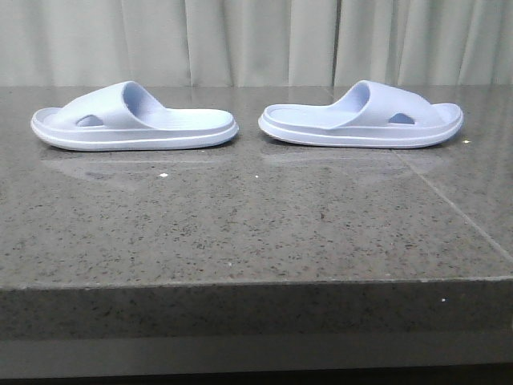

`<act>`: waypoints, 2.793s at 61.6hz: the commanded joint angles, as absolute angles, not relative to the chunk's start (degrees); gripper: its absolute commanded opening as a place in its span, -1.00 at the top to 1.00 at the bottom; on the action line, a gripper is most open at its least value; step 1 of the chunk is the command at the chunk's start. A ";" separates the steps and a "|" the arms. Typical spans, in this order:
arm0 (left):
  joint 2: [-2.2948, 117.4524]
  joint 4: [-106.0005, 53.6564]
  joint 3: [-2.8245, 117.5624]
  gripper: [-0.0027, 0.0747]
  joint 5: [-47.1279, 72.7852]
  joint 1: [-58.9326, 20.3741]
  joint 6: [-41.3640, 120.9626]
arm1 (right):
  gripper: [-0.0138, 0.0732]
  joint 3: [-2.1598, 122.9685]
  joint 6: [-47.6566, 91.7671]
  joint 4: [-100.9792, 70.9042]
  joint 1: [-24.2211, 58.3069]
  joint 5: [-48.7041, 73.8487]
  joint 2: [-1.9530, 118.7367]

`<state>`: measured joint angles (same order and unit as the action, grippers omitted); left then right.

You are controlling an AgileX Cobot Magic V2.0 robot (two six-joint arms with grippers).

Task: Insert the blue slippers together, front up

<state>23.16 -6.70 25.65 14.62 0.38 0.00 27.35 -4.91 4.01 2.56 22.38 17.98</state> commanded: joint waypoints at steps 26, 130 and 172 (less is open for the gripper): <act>57.64 -38.00 51.48 -0.67 29.82 0.97 19.53 | -0.45 29.32 -4.55 4.71 2.08 17.42 18.83; 113.46 -54.51 94.07 -0.46 71.71 14.89 32.69 | -0.45 29.32 -4.55 4.71 2.08 17.42 18.83; 115.79 -55.11 94.07 -0.12 69.68 10.90 31.97 | -0.45 29.32 -4.55 4.71 2.08 17.42 18.83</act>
<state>117.30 -52.39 92.75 69.09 12.39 32.84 27.35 -4.91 4.14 2.56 22.38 17.98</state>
